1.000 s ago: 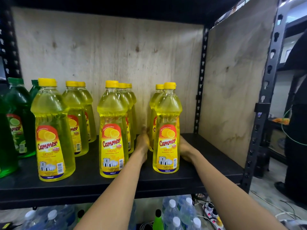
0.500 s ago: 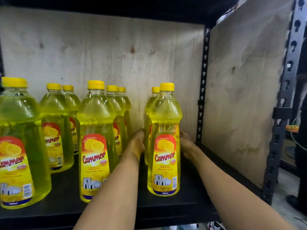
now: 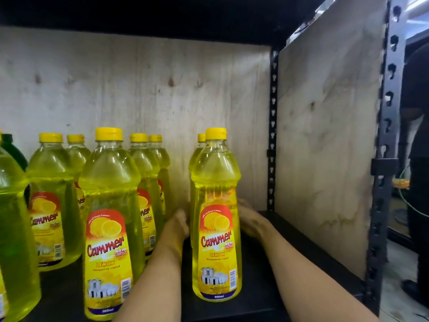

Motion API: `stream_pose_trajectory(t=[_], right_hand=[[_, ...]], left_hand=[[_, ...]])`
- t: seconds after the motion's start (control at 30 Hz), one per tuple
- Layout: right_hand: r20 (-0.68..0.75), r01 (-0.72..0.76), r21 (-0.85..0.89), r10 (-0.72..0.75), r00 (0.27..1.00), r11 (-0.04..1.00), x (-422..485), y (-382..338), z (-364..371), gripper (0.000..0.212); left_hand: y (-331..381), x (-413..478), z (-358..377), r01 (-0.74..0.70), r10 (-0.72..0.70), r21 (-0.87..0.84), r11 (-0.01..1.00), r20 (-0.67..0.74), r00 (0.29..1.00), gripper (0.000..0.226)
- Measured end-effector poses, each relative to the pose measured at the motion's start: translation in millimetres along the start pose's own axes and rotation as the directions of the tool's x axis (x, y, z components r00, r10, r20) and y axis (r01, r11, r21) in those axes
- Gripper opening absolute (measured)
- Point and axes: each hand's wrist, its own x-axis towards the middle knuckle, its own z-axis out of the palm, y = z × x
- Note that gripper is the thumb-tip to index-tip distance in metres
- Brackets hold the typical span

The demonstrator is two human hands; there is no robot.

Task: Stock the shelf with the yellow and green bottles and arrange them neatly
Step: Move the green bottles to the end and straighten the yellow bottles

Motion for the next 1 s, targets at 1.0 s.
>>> stream_pose_trajectory(t=[1.0], right_hand=[[-0.078, 0.025, -0.008, -0.025, 0.997, 1.0, 43, 40, 1, 0.053]], left_hand=[[-12, -49, 7, -0.177, 0.169, 0.074, 0.981, 0.107, 0.98, 0.04]])
